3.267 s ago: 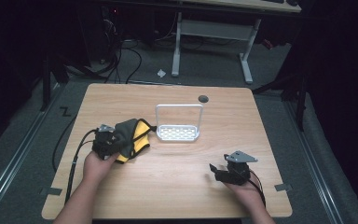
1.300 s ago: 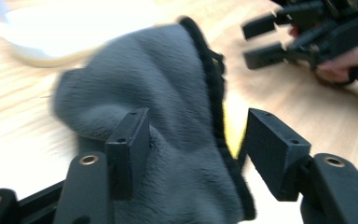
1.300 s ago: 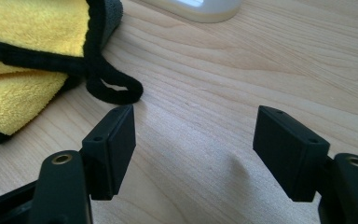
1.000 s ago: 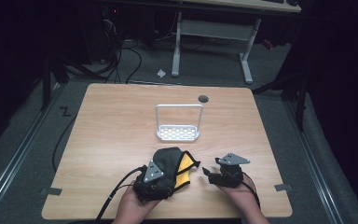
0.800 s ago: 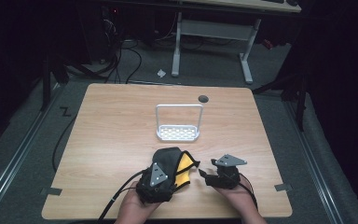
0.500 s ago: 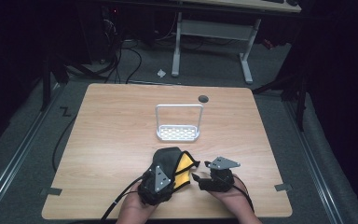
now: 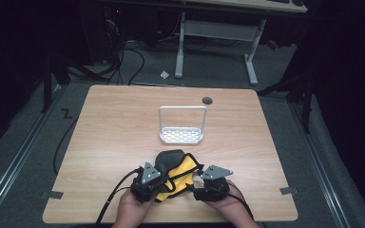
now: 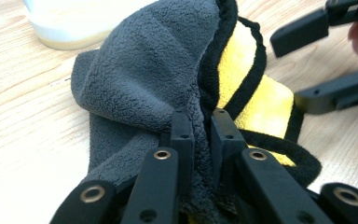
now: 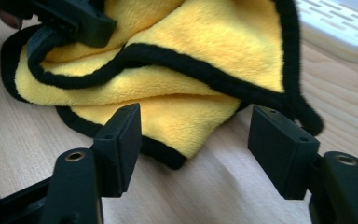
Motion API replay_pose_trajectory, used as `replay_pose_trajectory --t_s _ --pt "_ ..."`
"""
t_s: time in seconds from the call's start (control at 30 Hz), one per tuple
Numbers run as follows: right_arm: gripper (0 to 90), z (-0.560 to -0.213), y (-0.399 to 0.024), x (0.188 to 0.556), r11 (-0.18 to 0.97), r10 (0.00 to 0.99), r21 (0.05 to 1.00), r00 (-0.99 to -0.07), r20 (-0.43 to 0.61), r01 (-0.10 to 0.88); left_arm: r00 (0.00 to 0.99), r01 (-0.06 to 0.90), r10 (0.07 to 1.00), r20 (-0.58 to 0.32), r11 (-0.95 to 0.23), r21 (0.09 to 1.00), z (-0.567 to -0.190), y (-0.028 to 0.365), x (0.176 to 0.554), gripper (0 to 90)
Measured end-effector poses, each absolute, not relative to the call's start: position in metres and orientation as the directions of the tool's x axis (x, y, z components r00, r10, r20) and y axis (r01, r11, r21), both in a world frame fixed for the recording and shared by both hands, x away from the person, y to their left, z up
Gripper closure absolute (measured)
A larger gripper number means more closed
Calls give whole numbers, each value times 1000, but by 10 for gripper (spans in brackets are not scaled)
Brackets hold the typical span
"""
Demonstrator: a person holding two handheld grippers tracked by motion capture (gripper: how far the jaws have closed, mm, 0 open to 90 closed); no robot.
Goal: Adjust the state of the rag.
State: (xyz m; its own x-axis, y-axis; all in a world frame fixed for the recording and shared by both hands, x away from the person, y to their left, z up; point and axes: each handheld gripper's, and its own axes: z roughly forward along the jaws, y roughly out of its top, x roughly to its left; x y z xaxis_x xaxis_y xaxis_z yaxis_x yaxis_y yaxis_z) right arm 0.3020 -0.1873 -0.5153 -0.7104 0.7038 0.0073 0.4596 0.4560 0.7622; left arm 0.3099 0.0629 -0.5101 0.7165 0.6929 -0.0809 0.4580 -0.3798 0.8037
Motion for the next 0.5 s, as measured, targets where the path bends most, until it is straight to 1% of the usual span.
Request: replay_pose_trajectory --t_s 0.2,0.23,0.3,0.47,0.5 --pt "419 -522 -177 303 487 688 739 -726 3 465 708 462 697 -111 -338 820 -504 70 311 814" --pt "444 -523 -176 303 495 684 735 -730 -2 463 706 464 699 -117 -331 822 -503 71 311 814" --pt "521 -525 -173 303 511 677 727 -736 -13 458 702 464 701 -122 -322 825 -501 74 312 815" --pt "759 -524 -169 300 534 667 732 -743 -57 423 694 464 708 -133 -298 834 -497 81 314 815" --pt "783 -523 -170 300 536 668 732 -742 -61 422 687 465 714 -134 -291 836 -496 83 314 815"
